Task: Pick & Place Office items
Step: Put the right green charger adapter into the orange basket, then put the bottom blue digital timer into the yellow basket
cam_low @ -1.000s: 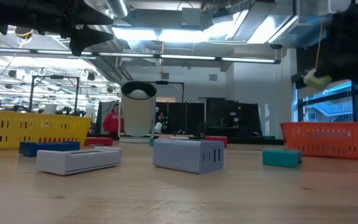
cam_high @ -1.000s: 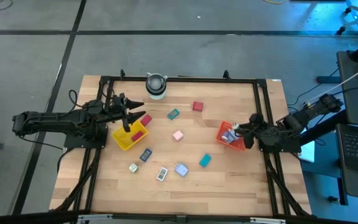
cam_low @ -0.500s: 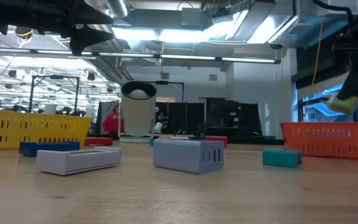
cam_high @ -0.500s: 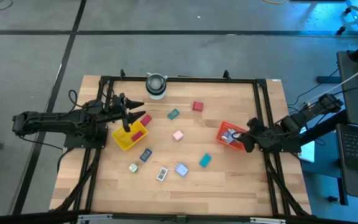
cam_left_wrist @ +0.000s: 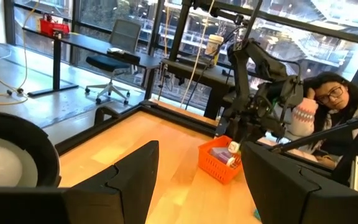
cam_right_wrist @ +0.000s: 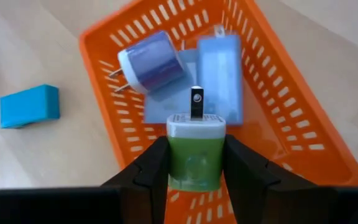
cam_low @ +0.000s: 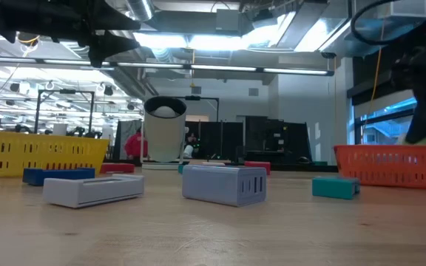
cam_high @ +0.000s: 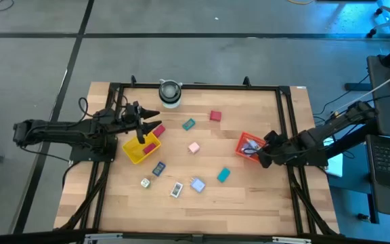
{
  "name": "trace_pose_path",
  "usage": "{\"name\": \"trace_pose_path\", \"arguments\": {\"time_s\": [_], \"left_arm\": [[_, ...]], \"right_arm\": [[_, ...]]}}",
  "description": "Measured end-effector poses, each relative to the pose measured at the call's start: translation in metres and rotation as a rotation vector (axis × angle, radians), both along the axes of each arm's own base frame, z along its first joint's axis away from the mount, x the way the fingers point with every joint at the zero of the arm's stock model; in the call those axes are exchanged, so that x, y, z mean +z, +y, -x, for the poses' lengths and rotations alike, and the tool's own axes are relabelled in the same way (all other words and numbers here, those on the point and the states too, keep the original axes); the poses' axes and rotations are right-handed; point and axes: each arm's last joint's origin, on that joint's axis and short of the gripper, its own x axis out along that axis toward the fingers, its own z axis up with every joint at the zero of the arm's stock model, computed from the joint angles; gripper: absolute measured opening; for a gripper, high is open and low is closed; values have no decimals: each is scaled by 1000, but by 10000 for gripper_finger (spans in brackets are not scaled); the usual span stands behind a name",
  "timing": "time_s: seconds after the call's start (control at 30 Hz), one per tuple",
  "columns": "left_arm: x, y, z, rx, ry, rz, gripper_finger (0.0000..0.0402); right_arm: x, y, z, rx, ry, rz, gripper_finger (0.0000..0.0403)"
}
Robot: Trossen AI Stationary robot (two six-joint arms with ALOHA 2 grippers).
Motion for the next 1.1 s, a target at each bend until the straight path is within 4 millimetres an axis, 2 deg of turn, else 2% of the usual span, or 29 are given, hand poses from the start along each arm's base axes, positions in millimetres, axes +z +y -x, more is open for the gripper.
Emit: {"name": "trace_pose_path", "arguments": {"time_s": [0.27, 1.1], "left_arm": [[-7, 1, -9, 0, 39, 12, 226], [-7, 2, -11, 0, 28, 23, 226]], "right_arm": [[-5, 3, -5, 4, 38, 1, 125], [-5, 4, -6, 23, 47, -8, 220]]}}
